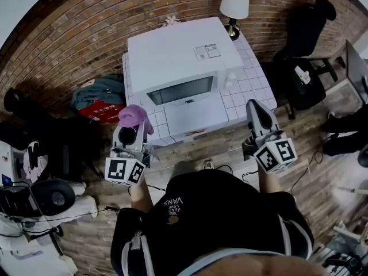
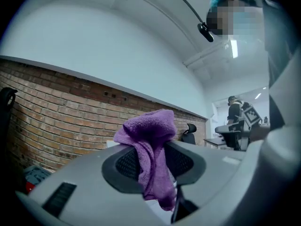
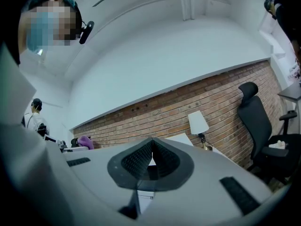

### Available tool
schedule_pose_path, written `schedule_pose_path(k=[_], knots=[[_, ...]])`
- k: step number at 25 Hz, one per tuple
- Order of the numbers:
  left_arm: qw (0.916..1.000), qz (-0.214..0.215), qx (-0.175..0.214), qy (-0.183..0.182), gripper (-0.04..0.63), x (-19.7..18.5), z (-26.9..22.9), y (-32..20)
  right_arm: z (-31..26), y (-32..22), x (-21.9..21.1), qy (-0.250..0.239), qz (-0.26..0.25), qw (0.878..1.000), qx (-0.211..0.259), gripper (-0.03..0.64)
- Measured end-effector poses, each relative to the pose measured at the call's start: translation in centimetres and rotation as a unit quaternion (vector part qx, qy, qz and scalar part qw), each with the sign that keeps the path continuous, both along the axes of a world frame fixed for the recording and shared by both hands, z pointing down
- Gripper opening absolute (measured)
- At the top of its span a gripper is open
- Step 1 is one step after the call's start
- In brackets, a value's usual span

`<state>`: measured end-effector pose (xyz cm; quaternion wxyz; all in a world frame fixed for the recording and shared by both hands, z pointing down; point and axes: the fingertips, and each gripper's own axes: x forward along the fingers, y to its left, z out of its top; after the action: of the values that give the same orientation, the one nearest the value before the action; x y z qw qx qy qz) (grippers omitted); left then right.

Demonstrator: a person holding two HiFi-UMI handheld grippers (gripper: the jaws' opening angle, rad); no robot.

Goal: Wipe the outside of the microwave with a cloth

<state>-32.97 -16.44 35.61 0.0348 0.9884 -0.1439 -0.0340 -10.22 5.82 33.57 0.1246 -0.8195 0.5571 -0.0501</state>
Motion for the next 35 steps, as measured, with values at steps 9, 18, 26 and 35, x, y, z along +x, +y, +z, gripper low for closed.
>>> schedule_pose_path(k=[9,18,26,35], knots=[[0.9994,-0.032,0.009,-0.007,0.129,0.9,-0.5,-2.2,0.4,-2.5,2.8,-0.015,-0.025,1.000,0.008,0.000],[0.9949,-0.024,0.081,-0.056,0.129,4.0,-2.0,-10.9,-0.6,-8.4,4.6,-0.012,-0.020,1.000,0.011,-0.001],[0.9758,0.024,0.176,-0.128,0.129,8.3,-3.6,-18.2,-0.8,-13.1,6.0,-0.008,0.006,1.000,0.008,0.000],[0.9274,0.085,0.261,-0.254,0.129,15.0,-1.4,-23.1,-0.2,-14.3,8.1,-0.008,0.010,1.000,0.000,0.000]])
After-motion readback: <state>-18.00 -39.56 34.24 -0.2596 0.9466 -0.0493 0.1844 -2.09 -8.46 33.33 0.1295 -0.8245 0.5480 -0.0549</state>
